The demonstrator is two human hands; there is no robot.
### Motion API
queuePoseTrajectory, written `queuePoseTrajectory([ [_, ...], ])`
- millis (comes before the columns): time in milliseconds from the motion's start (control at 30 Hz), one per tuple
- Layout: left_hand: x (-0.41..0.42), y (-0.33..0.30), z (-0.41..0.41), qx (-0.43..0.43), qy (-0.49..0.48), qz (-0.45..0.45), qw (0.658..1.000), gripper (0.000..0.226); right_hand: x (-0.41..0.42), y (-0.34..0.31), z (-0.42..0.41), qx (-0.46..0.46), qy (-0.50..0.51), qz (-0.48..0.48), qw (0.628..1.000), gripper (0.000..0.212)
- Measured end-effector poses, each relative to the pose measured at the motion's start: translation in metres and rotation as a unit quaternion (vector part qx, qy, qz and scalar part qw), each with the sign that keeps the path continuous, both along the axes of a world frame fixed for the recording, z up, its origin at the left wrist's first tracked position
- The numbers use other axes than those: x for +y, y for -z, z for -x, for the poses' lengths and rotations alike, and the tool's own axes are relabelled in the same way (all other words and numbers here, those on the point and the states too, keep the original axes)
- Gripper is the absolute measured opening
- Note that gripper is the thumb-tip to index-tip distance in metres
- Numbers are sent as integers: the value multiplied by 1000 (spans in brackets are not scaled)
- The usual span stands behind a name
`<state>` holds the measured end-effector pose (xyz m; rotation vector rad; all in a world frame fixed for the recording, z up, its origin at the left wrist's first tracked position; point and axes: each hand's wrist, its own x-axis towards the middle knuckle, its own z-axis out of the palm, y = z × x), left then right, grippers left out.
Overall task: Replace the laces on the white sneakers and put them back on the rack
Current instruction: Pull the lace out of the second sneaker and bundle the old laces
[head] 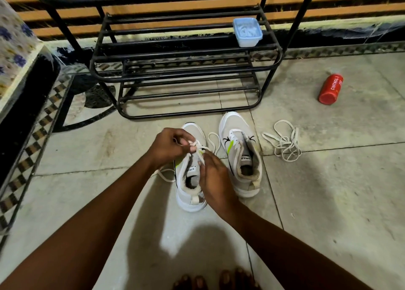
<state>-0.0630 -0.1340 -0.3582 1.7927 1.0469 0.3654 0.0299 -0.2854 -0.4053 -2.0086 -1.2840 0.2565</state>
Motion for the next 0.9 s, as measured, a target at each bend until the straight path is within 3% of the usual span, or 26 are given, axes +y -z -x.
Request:
queuePoseTrajectory([
  [67, -2, 2, -4, 68, 22, -68, 995, 12, -1, -2, 0, 0, 1, 3, 1000, 46],
  [167, -4, 6, -8, 87, 43, -134, 986, 16, -3, -3, -3, -3, 0, 2, 1000, 52],
  [367, -10, 12, -17, 138, 115, -254, 950, 14, -2, -1, -5, -12, -3, 3, 1000, 39],
  [600, -19, 25, -11, 49, 21, -258, 965, 25, 1, -5, -6, -7, -4, 17, 1000, 42],
  [633, -20, 24, -10, 31, -23, -226, 973, 27, 1, -5, -7, -7, -3, 25, 1000, 42],
  [700, -16, 23, -9, -36, -165, -70, 983, 30, 1, -5, -6, -8, 1, 42, 999, 42],
  [733, -13, 22, -10, -92, -250, 39, 963, 32, 0, -5, -5, -6, 4, 46, 999, 44],
  [800, -7, 18, -10, -197, -367, 225, 881, 37, 0, -6, -3, -5, 11, 48, 999, 48],
  [833, -6, 16, -9, -219, -383, 269, 856, 38, 0, -6, -3, -10, 15, 50, 999, 51],
  [900, -5, 9, -8, -226, -365, 287, 856, 35, 0, -5, -2, -27, 12, 55, 998, 57],
])
